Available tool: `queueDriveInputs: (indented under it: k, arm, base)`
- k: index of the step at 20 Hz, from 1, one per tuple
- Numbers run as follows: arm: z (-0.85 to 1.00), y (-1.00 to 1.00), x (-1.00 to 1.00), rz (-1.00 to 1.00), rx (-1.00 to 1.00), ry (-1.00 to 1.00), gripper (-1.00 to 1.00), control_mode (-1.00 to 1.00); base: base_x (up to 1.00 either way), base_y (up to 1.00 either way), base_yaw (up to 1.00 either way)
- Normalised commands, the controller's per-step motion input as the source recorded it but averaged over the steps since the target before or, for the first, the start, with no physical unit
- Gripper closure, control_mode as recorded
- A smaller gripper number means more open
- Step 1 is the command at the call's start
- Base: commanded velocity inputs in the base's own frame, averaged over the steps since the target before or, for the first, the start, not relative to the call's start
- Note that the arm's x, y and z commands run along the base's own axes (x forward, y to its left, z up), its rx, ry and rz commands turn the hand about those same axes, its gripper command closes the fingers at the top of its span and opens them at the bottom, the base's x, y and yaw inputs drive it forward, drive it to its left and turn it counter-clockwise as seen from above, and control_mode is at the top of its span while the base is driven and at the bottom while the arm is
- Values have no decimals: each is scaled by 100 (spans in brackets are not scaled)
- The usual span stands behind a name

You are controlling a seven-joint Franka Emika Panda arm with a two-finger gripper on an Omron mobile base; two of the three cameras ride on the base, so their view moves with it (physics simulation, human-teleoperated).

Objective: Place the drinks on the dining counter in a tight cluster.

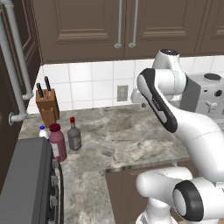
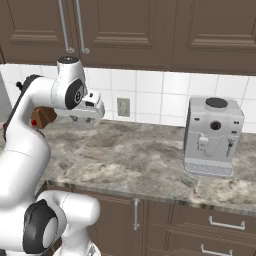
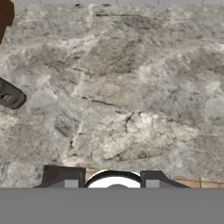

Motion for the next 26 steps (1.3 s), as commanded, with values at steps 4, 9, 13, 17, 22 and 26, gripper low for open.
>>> queueDriveInputs:
  k: [4, 9, 13, 17, 22, 26]
  arm:
    - [0, 0, -37, 3, 0, 0, -100, -100]
    - [0, 0, -64, 4, 0, 0, -100, -100]
    - [0, 0, -8, 4, 0, 0, -100, -100]
    - [0, 0, 23, 14, 0, 0, -100, -100]
    - [0, 14, 38, 23, 0, 0, -100, -100]
    - [-4, 49, 51, 30, 0, 1, -100, -100]
  base:
    - [0, 0, 0]
    - [0, 0, 0]
    - [0, 0, 0]
    - [0, 0, 0]
    - [0, 0, 0]
    - [0, 0, 0]
